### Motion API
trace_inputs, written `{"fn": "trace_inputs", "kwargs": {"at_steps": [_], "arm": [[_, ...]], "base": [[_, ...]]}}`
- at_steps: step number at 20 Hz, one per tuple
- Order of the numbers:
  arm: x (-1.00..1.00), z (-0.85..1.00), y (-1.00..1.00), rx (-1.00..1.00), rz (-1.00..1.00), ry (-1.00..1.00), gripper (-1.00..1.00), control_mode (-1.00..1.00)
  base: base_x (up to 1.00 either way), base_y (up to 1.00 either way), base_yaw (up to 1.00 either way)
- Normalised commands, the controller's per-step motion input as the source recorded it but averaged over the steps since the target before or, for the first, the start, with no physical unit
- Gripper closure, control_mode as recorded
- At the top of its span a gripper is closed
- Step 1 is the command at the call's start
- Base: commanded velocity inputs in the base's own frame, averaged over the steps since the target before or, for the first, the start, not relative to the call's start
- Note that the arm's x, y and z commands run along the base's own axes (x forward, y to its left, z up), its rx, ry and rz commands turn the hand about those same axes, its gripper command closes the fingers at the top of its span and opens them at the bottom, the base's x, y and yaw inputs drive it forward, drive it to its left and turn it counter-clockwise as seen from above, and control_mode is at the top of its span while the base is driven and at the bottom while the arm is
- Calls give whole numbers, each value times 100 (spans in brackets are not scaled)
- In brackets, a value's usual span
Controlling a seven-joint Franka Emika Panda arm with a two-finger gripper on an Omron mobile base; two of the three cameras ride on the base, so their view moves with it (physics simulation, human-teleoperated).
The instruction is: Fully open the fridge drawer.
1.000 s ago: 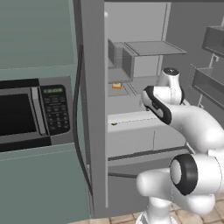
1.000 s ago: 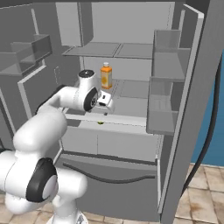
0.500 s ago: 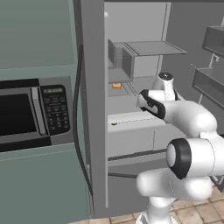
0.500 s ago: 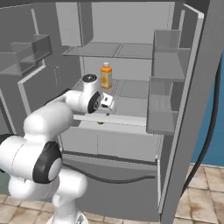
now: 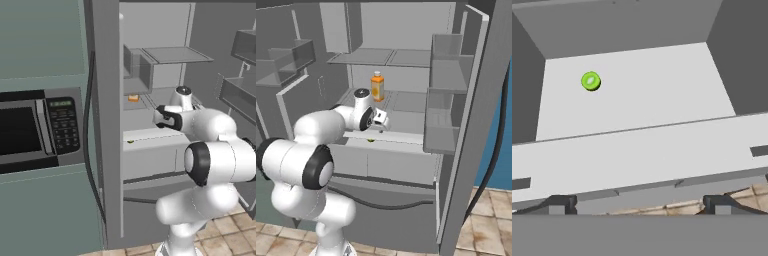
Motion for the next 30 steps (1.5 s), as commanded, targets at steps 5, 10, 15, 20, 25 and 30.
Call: {"fn": "trace_inputs", "kwargs": {"at_steps": [5,10,15,20,25,30], "arm": [[26,-23,0,0,0,0,-100,-100],[25,-21,0,0,0,-5,-100,-100],[25,-10,0,0,0,-1,-100,-100],[33,-9,0,0,0,0,-100,-100],[35,-9,0,0,0,0,-100,-100],[27,-16,0,0,0,0,-100,-100]], "base": [[0,0,0],[0,0,0],[0,0,0],[0,0,0],[0,0,0],[0,0,0]]}}
